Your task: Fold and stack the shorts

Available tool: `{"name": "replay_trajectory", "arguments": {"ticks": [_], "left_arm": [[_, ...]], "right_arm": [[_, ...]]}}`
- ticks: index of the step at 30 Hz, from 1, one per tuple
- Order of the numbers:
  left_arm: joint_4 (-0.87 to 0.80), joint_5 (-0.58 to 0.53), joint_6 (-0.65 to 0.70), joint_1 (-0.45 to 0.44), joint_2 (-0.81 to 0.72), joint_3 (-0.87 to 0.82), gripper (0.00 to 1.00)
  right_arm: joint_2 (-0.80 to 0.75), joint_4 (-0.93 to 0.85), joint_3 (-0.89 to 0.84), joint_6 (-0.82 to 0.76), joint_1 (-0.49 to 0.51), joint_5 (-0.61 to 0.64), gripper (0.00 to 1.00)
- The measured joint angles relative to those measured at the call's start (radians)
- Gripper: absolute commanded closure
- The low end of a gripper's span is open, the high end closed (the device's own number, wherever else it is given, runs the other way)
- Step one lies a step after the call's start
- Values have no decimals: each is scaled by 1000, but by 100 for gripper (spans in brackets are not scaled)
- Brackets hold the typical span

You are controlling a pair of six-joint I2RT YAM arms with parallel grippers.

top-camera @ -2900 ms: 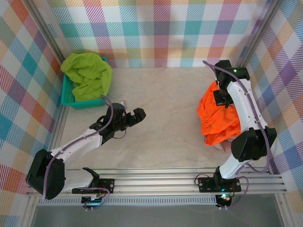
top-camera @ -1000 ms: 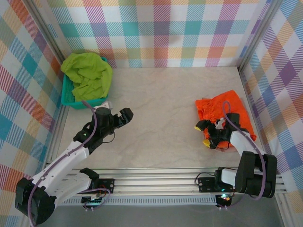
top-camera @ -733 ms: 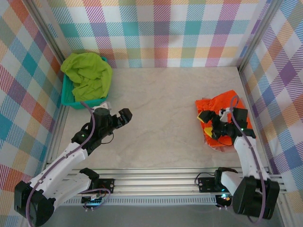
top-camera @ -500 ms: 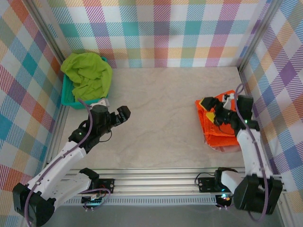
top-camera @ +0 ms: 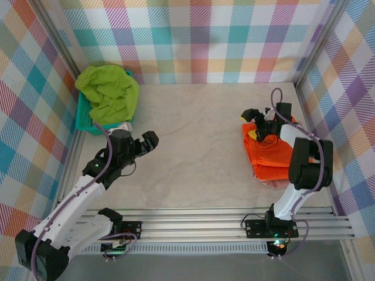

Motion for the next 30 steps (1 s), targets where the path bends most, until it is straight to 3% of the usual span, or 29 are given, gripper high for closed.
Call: {"name": "replay_trajectory", "arguments": {"ticks": [5,9,13,17,30], "left_arm": [[-126,-36,23,90,22,100,0],[-243,-68,72,214,125,338,0],[-332,-71,126,363,314,625,0],[-392,-90,159,434,522,821,0],[-484,-120,151,582,1162,1285,4]], "right_arm": [[-24,61,-24,31,2,-25,0],[-175,23,-30,-13,31,2,0],[-389,-85,26,-161,140,83,1],[-562,-142,34,-279,256,143,1],[-781,-290,-200,-357,391,235,1]]}}
